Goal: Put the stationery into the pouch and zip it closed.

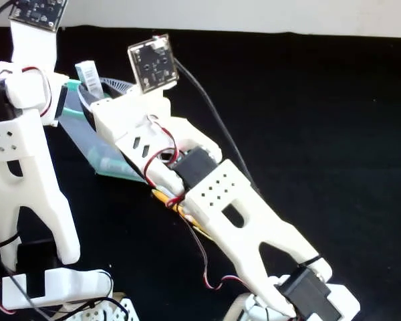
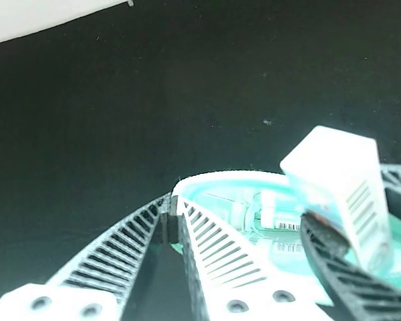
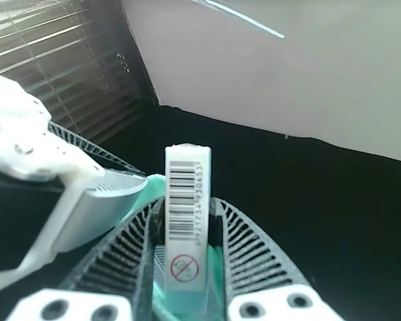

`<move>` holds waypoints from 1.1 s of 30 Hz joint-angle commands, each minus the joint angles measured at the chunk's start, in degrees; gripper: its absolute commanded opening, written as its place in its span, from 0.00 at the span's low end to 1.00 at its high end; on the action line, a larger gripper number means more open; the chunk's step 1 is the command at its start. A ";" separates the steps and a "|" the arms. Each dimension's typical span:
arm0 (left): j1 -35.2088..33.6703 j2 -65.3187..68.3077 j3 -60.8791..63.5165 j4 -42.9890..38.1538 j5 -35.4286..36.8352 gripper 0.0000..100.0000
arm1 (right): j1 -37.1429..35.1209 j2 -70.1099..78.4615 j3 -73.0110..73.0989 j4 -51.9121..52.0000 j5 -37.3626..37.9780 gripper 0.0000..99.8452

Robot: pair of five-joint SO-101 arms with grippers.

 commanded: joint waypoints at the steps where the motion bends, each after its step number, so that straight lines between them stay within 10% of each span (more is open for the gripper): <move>1: 0.92 1.01 0.31 0.53 0.79 0.01 | 0.04 -1.80 0.75 -0.04 -0.09 0.01; 8: 0.92 1.01 0.31 0.70 0.62 0.01 | -0.57 -2.15 0.48 0.40 -0.09 0.28; 20: 0.92 1.01 0.31 0.70 0.62 0.01 | 0.04 -2.33 0.22 0.40 -0.09 0.28; 33: 0.92 0.66 0.31 0.53 0.62 0.01 | 25.45 -14.81 -1.01 6.81 -12.22 0.28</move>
